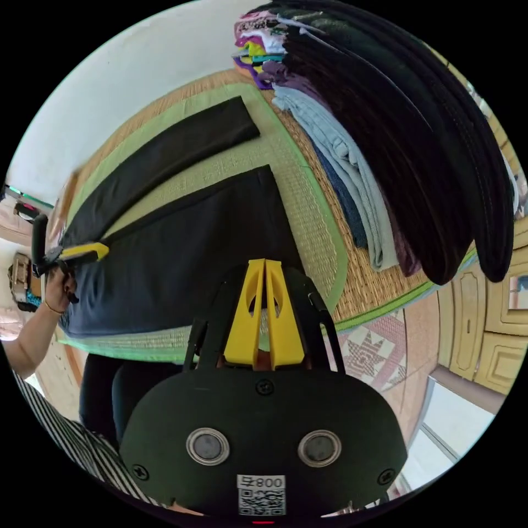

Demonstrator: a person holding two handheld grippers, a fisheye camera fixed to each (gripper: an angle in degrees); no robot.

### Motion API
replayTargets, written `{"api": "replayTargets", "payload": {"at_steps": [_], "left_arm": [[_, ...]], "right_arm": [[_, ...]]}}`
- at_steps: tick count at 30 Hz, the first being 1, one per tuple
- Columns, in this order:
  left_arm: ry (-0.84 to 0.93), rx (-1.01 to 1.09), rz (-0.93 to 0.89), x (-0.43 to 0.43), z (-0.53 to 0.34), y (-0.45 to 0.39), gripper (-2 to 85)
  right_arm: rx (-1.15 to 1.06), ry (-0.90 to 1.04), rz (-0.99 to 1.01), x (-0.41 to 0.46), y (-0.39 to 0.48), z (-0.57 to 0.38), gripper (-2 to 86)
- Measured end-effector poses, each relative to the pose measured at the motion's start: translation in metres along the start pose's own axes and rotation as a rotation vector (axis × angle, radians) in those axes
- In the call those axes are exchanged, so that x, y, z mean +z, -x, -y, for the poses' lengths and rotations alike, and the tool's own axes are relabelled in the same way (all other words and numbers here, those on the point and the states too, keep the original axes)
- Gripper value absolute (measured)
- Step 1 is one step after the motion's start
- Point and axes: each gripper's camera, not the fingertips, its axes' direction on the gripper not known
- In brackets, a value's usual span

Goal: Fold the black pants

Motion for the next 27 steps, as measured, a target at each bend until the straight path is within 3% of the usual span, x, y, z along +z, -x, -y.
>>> {"api": "replayTargets", "payload": {"at_steps": [3,8,13,16,22,27], "left_arm": [[-0.041,-0.012,-0.008,-0.012,-0.018,0.003,0.3],[-0.138,-0.089,0.072,-0.043,-0.085,0.02,0.1],[-0.069,-0.308,0.09,-0.031,-0.16,0.063,0.1],[-0.118,-0.355,0.019,-0.031,-0.185,0.076,0.1],[-0.164,-0.305,0.008,-0.033,-0.221,0.088,0.1],[-0.175,-0.307,-0.009,-0.03,-0.25,0.102,0.1]], "right_arm": [[0.047,0.038,0.078,-0.001,-0.003,0.001,-0.1],[-0.054,-0.025,0.061,-0.023,0.047,-0.008,0.0],[-0.32,0.035,0.241,0.01,0.164,-0.005,0.1],[-0.388,0.139,0.175,0.049,0.213,-0.005,0.2],[-0.497,-0.008,0.195,0.029,0.275,0.007,1.2],[-0.54,-0.01,0.169,0.052,0.326,0.032,4.2]]}}
